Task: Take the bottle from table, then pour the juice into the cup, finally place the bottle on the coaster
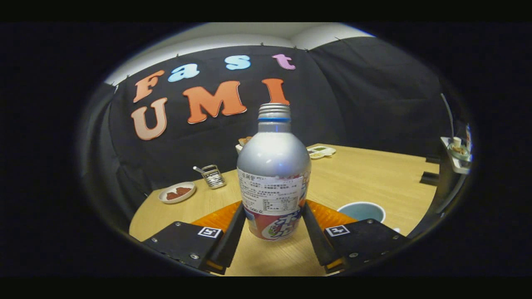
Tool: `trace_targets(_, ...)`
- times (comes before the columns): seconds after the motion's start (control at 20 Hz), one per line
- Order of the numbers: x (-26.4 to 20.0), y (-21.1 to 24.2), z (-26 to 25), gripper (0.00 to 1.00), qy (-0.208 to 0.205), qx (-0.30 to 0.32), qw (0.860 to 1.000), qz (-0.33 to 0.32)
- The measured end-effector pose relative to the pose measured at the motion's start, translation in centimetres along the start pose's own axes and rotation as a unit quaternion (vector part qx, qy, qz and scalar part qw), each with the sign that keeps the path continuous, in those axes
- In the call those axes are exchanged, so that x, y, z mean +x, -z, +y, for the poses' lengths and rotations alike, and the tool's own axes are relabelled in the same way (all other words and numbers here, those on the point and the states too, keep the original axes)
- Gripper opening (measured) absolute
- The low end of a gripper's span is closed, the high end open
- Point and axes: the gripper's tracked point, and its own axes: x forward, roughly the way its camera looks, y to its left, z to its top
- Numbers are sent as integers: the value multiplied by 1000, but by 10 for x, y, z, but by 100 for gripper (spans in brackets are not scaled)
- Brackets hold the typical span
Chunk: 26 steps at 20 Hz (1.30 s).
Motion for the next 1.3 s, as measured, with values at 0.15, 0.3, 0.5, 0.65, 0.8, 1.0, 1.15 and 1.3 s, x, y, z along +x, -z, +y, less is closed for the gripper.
trace_targets(0.15,14,2,3,77,4,-46,999,-3)
trace_targets(0.3,30,16,16,76,-5,-60,998,6)
trace_targets(0.5,47,35,26,76,-12,-80,996,29)
trace_targets(0.65,54,48,30,76,-15,-100,994,49)
trace_targets(0.8,58,52,34,76,-20,-102,993,50)
trace_targets(1.0,62,62,35,77,-26,-98,993,63)
trace_targets(1.15,62,64,37,79,-32,-88,994,62)
trace_targets(1.3,61,80,38,80,-37,-91,992,82)
